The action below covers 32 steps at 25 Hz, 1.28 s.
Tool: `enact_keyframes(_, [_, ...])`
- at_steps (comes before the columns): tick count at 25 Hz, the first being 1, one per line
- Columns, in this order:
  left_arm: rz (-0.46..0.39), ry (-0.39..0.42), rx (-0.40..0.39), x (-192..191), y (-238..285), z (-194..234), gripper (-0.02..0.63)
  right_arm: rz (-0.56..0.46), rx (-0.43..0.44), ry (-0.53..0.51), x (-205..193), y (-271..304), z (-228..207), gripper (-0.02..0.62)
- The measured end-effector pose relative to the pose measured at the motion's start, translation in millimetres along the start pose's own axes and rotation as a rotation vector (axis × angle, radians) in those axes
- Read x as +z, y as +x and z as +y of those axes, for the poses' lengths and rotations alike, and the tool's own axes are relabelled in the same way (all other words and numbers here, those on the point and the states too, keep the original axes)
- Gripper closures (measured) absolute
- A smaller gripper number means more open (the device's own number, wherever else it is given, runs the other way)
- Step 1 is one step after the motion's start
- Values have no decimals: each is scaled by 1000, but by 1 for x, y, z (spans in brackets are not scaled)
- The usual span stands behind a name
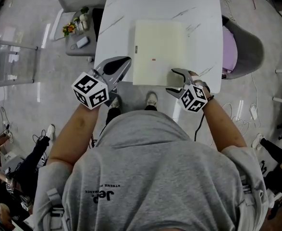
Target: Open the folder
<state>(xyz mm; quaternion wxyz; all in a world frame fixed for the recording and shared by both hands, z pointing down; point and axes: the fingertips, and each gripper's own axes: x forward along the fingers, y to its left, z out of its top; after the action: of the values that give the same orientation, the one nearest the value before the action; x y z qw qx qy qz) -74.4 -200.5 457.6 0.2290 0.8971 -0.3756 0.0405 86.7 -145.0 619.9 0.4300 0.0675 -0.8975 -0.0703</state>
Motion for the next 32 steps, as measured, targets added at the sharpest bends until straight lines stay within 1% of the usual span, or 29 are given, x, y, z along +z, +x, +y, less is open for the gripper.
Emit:
enact_keyframes(3, [4, -13, -25, -3, 1, 6, 548, 46, -7, -17, -5, 5, -2, 234])
enact_keyframes(4, [7, -16, -36, -5, 0, 8, 548, 58, -8, -21, -6, 7, -3, 256])
enact_keyframes(6, [17, -17, -61, -8, -1, 12, 548, 76, 3, -29, -6, 9, -3, 274])
enact_keyframes(8, [33, -11, -90, -13, -5, 16, 548, 93, 17, -37, -6, 10, 2, 326])
enact_keyframes(10, [52, -2, -124, -17, -12, 18, 548, 113, 28, -25, -7, 11, 6, 349])
enact_keyframes(12, [71, 0, -154, -23, -21, 19, 548, 133, 55, -5, -8, 9, 11, 365])
enact_keyframes(13, [83, -1, -165, -27, -24, 19, 548, 141, 75, 3, -8, 8, 13, 411])
enact_keyframes(15, [115, 2, -179, -36, -29, 18, 548, 151, 110, 17, -9, 6, 15, 423])
enact_keyframes(16, [130, 8, -182, -40, -29, 16, 548, 152, 128, 23, -9, 5, 15, 447])
enact_keyframes(19, [145, 13, -172, -51, -26, 7, 548, 124, 183, 54, -9, 1, 19, 472])
enact_keyframes(23, [119, -24, -118, -57, -23, 0, 548, 42, 252, 115, 0, -6, 15, 504])
enact_keyframes(25, [127, -34, -108, -66, -23, -4, 548, 18, 271, 126, 6, -8, 13, 523])
enact_keyframes(28, [133, -48, -100, -75, -25, -11, 548, -15, 252, 148, 10, -12, 14, 545])
enact_keyframes(30, [129, -56, -103, -78, -24, -15, 548, -35, 205, 157, 11, -16, 12, 553])
enact_keyframes(32, [133, -59, -114, -81, -24, -20, 548, -43, 141, 153, 9, -18, 11, 558])
